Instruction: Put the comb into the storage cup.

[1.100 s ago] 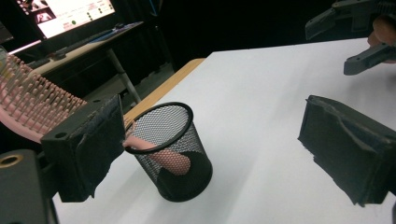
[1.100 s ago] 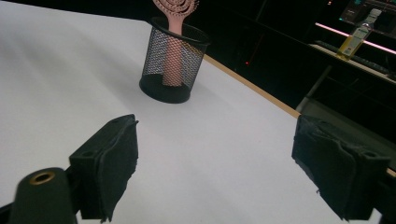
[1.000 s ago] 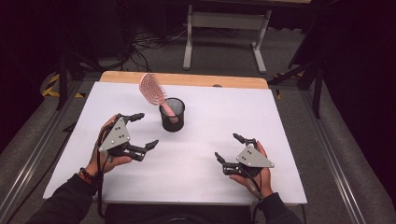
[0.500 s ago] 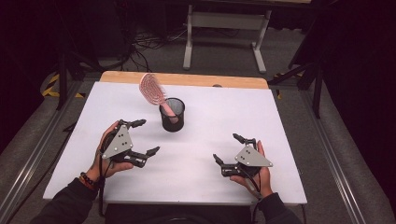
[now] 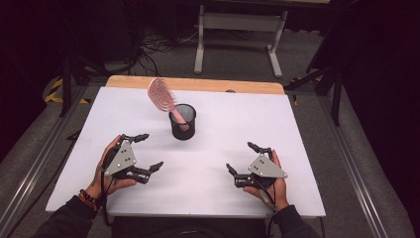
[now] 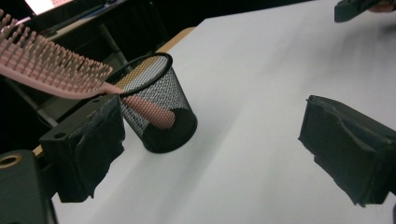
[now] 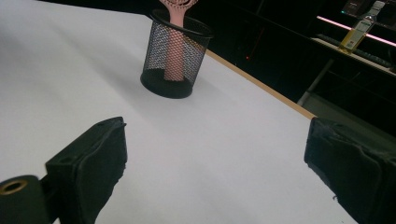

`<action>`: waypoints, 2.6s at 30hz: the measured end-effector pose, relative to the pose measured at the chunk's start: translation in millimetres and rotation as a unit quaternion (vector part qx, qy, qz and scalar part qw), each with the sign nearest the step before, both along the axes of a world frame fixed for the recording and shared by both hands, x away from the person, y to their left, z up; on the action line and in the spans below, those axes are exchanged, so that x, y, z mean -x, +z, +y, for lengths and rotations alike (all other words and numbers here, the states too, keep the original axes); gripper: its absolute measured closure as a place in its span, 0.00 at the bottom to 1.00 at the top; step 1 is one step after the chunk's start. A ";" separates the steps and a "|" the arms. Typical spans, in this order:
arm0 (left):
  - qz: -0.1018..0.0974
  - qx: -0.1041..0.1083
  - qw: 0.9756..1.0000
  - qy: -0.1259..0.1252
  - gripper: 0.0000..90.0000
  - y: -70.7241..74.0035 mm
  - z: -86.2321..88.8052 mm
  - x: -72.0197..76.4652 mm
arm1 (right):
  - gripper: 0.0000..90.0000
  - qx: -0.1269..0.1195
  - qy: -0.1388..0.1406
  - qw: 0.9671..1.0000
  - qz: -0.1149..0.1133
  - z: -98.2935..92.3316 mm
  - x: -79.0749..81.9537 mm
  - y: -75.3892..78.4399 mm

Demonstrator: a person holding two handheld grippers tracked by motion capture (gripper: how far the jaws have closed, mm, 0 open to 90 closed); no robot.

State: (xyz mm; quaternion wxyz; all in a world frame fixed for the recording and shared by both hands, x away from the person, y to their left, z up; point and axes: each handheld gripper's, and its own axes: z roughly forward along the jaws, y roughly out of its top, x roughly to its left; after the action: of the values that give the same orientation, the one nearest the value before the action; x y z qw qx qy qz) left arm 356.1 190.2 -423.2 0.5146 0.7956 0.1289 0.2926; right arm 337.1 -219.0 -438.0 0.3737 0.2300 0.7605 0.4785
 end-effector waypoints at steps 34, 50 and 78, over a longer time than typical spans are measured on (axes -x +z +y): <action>0.038 -0.001 0.997 0.060 0.08 -36.2 45.1 17.0 | 0.09 0.004 0.013 1.000 -0.002 3.5 2.8 -3.3; 0.057 0.024 0.995 0.081 0.06 -40.5 59.2 11.9 | 0.08 0.015 0.020 1.000 -0.001 4.3 3.2 -5.9; 0.052 0.014 0.996 0.076 0.06 -41.0 54.1 12.6 | 0.09 0.040 0.015 0.999 0.006 7.8 1.5 -10.8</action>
State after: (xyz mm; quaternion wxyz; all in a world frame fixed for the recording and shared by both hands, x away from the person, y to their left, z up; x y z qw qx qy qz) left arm 343.5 244.3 -464.2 0.4944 0.7905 0.2194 0.2872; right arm 335.6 -211.2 -448.8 0.3709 0.2059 0.7845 0.4524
